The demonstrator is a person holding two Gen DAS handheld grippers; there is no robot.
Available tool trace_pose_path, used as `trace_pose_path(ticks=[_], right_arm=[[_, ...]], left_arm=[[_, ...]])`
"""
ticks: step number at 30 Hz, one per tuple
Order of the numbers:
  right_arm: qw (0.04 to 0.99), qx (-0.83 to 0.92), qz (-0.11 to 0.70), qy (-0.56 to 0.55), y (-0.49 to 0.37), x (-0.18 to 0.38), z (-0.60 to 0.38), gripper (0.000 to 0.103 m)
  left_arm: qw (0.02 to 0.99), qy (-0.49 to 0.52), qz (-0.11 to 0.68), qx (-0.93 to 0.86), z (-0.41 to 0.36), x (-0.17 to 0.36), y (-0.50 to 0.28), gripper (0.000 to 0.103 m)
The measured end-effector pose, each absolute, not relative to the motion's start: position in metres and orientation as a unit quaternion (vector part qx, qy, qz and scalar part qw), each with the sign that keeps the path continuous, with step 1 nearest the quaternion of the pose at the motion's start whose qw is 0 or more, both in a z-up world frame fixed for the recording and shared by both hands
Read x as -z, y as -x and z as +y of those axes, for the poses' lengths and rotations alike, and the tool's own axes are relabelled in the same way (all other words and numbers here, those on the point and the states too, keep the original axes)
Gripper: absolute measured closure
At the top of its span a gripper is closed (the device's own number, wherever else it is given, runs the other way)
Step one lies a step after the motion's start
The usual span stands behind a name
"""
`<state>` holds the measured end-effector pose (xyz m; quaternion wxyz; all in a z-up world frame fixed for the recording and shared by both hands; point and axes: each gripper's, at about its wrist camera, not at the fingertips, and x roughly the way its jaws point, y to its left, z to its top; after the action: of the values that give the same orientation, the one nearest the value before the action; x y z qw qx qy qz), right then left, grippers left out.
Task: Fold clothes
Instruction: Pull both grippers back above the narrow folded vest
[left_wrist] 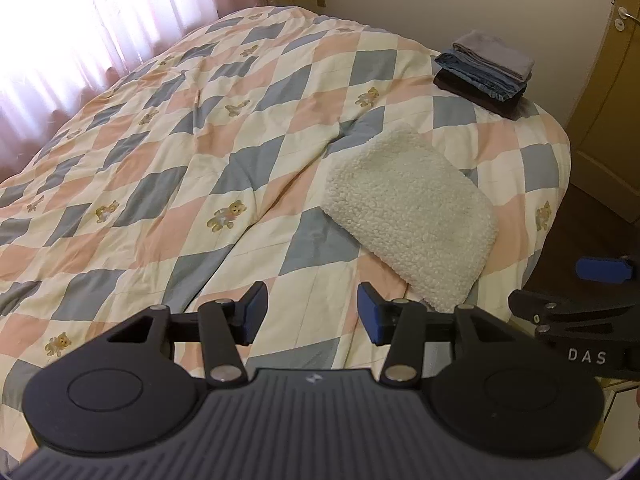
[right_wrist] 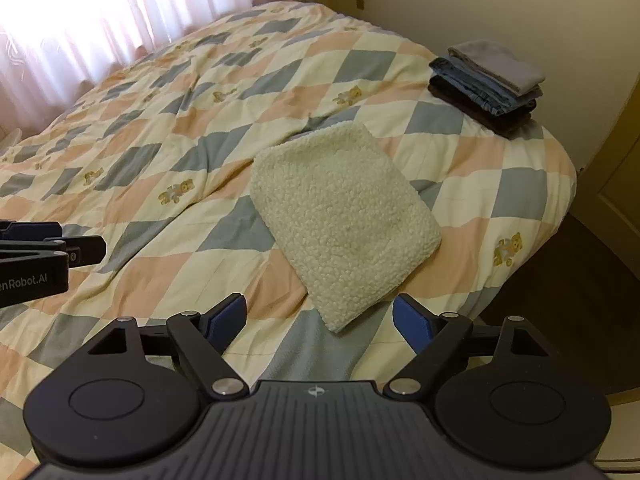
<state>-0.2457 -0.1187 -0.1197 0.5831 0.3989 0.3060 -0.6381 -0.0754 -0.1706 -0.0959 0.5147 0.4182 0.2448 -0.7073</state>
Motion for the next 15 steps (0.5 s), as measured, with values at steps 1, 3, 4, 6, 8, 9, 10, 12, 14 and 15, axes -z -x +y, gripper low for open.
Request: trace_pose_path(ticks=[1,3,4,6,8,9,10,12,14,15], right_arm=[[0.584,0.637,0.307,-0.399,0.247,0.12,-0.119,0.02],[0.585,0.634,0.309,-0.4,0.249,0.122,-0.121,0.02],[0.586,0.633,0.31,-0.4,0.251,0.124,-0.121,0.02],[0.588,0.629,0.312,-0.401,0.254,0.126,-0.123,0.02],[0.59,0.626,0.314,-0.401,0.259,0.128,-0.125,0.019],[0.592,0.625,0.315,-0.401,0.262,0.128,-0.126,0.019],[0.593,0.623,0.315,-0.401,0.265,0.128,-0.128,0.019],[0.596,0.62,0.317,-0.4,0.273,0.128,-0.131,0.019],[0.599,0.617,0.32,-0.398,0.281,0.128,-0.134,0.019],[0.601,0.615,0.321,-0.397,0.287,0.128,-0.137,0.019]], left_arm=[[0.516,-0.418,0.245,0.707,-0.171,0.096,0.077,0.058],[0.517,-0.418,0.245,0.706,-0.172,0.097,0.082,0.058],[0.518,-0.419,0.245,0.704,-0.173,0.097,0.085,0.058],[0.521,-0.419,0.246,0.702,-0.175,0.098,0.09,0.057],[0.524,-0.42,0.246,0.699,-0.177,0.098,0.097,0.057],[0.525,-0.42,0.247,0.698,-0.178,0.098,0.102,0.057],[0.527,-0.42,0.247,0.697,-0.179,0.097,0.107,0.057],[0.529,-0.419,0.248,0.695,-0.182,0.097,0.117,0.057],[0.534,-0.417,0.249,0.692,-0.185,0.096,0.129,0.057],[0.537,-0.415,0.25,0.691,-0.187,0.095,0.135,0.056]])
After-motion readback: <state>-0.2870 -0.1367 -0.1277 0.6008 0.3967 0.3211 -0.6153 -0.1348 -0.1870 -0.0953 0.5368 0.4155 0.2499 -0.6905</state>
